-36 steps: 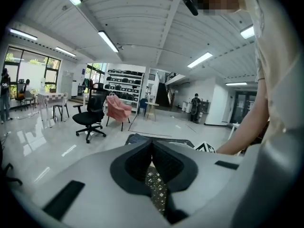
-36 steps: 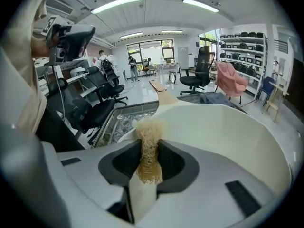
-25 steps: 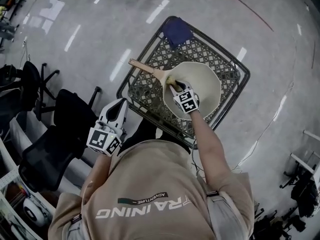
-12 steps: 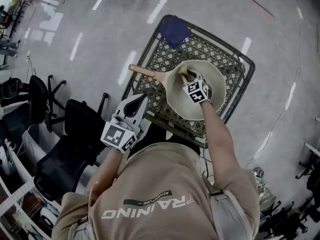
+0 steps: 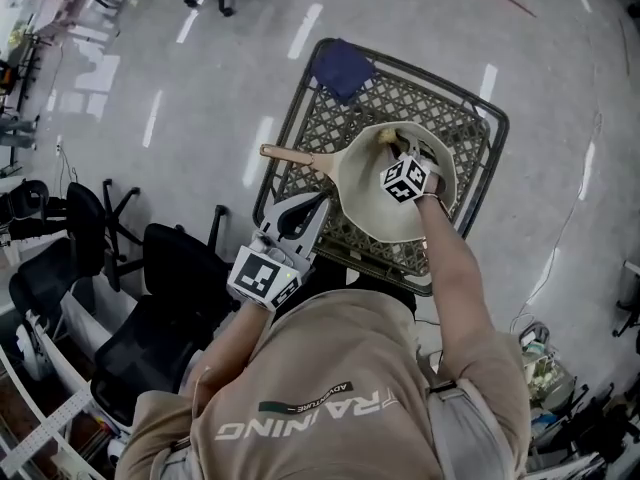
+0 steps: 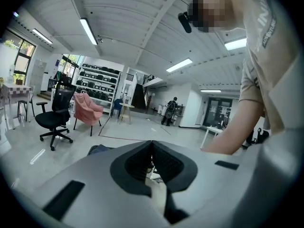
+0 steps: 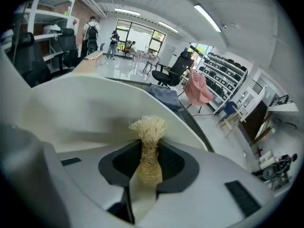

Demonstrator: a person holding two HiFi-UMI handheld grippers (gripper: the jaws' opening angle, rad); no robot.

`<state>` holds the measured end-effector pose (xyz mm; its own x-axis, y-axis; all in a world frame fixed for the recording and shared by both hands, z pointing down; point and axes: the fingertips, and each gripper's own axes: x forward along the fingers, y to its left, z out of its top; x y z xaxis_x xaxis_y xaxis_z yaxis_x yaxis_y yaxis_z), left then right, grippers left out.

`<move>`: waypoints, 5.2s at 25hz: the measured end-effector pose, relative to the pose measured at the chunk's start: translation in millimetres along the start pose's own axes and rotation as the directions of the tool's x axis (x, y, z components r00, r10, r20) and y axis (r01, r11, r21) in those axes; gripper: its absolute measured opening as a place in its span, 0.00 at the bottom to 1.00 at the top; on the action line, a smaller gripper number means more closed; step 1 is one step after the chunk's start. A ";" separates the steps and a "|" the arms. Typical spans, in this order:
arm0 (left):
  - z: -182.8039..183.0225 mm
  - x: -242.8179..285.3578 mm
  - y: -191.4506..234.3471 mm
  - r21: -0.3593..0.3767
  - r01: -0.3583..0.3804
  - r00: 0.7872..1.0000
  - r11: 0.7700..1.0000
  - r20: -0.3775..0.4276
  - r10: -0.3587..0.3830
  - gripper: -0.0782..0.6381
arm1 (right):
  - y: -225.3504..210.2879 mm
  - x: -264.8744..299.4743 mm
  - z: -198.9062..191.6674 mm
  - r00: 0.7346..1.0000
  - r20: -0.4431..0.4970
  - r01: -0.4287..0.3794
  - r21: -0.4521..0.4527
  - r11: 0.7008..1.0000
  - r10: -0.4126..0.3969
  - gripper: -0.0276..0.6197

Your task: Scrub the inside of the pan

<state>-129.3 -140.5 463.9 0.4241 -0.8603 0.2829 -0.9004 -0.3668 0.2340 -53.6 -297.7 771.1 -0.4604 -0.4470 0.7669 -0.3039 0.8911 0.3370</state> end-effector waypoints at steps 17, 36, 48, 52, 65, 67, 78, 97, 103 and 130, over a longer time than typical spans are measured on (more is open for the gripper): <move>2.1 -12.6 -4.3 -0.063 0.049 0.995 0.997 0.093 -0.043 0.13 | -29.5 -49.6 -86.7 0.845 -0.513 -0.068 -0.384 0.921 -0.152 0.21; -24.4 -31.9 32.7 -0.086 0.018 0.992 0.996 0.123 -0.007 0.13 | 96.3 -113.6 -137.2 0.567 -0.733 -0.311 0.233 0.922 0.376 0.20; -27.0 -41.1 33.6 -0.062 0.056 0.993 0.997 0.103 -0.049 0.13 | 176.8 -92.2 -43.2 0.614 -0.425 -0.206 0.726 0.655 0.665 0.20; -26.5 -44.7 37.5 -0.056 0.046 0.994 0.997 0.100 -0.040 0.13 | 173.3 -76.6 -20.9 0.648 -0.364 -0.165 0.790 0.590 0.669 0.20; -26.3 -40.7 38.4 -0.038 0.039 0.996 0.999 0.077 -0.036 0.13 | 106.9 -33.2 46.4 0.881 -0.024 -0.124 0.952 0.280 0.472 0.20; -25.3 -37.7 35.8 -0.031 0.045 0.997 0.999 0.069 -0.043 0.13 | 91.9 -33.4 44.3 0.918 -0.038 -0.131 0.911 0.391 0.395 0.20; -4.0 -11.3 19.8 0.021 0.056 0.998 0.998 0.029 -0.056 0.13 | 92.4 -17.3 16.2 0.956 -0.041 -0.185 0.685 0.704 0.291 0.20; 10.7 4.2 -15.7 0.061 0.059 0.998 0.996 0.009 -0.059 0.13 | 1.9 -38.6 -103.3 0.927 -0.354 0.154 0.661 0.735 0.124 0.21; 22.2 -1.5 -16.1 0.047 0.047 0.997 0.998 0.061 -0.050 0.13 | 26.7 -80.3 -85.3 0.924 -0.331 0.101 0.697 0.710 0.193 0.20; 7.2 -43.3 17.2 -0.001 -0.021 0.998 1.000 0.064 0.021 0.13 | 25.4 -59.7 -121.0 0.863 -0.487 0.268 0.665 0.697 0.133 0.21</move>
<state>-163.8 -112.1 449.0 0.3978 -0.8888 0.2275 -0.9091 -0.3483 0.2287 67.1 -238.9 800.0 -0.0321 -0.2296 0.9728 -0.8899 0.4496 0.0768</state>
